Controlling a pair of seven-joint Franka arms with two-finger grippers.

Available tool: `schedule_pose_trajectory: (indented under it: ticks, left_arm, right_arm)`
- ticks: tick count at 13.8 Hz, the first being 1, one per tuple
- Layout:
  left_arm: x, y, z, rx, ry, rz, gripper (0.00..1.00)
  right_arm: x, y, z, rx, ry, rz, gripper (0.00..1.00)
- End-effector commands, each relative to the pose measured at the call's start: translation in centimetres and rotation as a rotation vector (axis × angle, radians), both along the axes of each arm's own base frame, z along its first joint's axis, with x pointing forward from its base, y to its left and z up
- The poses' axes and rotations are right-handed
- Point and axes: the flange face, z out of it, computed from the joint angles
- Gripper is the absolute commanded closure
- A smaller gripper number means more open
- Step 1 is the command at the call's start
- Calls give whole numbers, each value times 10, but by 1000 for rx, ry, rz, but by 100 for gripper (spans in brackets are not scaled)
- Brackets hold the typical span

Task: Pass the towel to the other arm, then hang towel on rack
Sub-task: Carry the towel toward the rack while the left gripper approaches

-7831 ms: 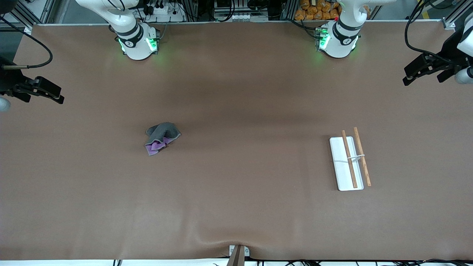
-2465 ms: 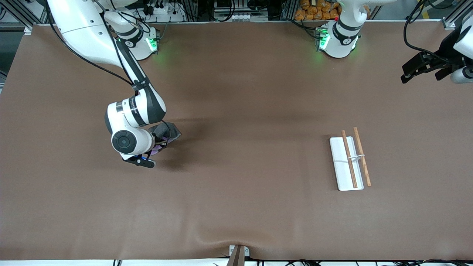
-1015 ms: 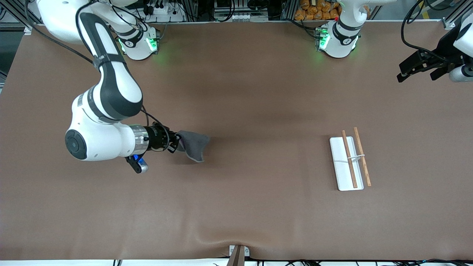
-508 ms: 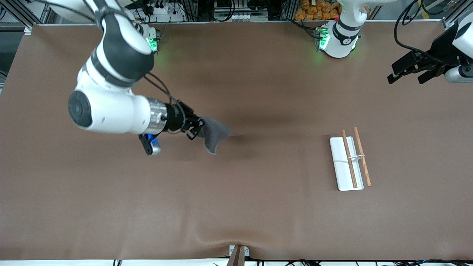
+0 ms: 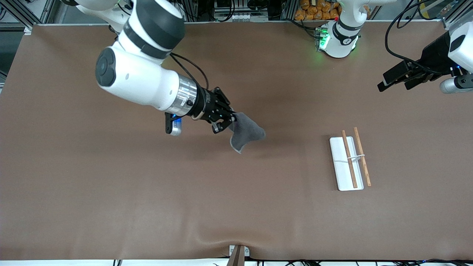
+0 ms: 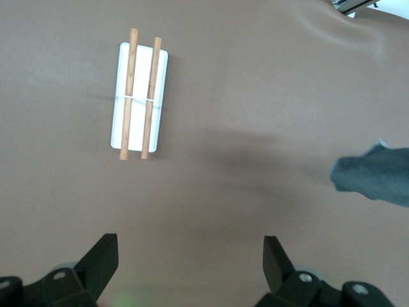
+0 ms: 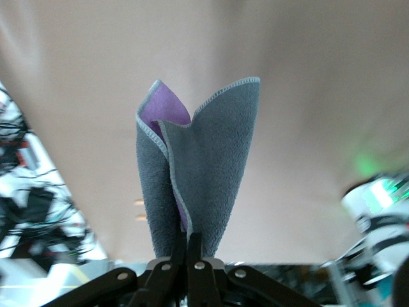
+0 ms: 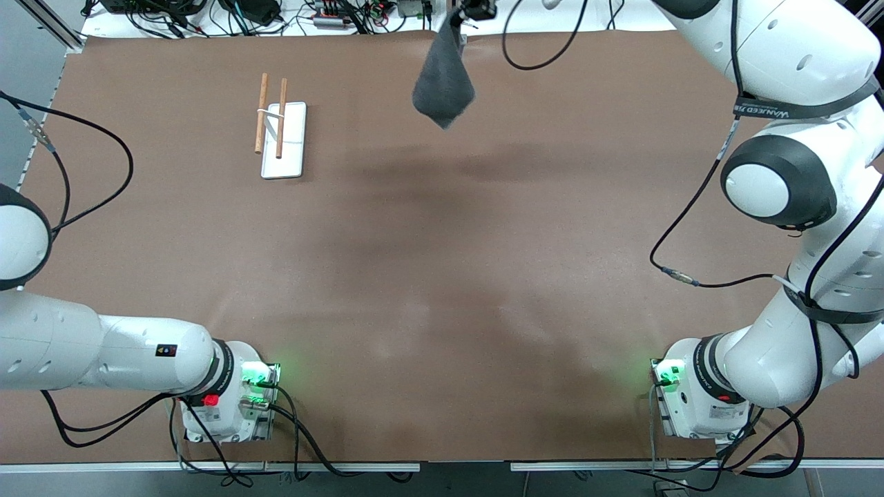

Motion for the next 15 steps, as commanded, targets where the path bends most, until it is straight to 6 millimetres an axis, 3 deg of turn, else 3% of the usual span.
schedule_pose_trajectory:
  ticks: [1,5,8,13,15]
  left_arm:
    - [8,-1,7,-54,-10,36,0]
    - [23,-11,3,-89,38,168,0]
    - [32,-17,-1,-139,58,231,0]
    - [45,-24,-6,-235,95,364,0]
    - [50,-37,-10,-271,117,420,0]
  right_arm:
    - [-4,15,10,45,23,-93,100]
    - [-13,40,32,150,-21,-228,100]
    - [-20,51,38,182,-35,-252,100]
    - [-24,58,35,182,-30,-247,100]
    - [-24,58,38,198,-24,-275,100]
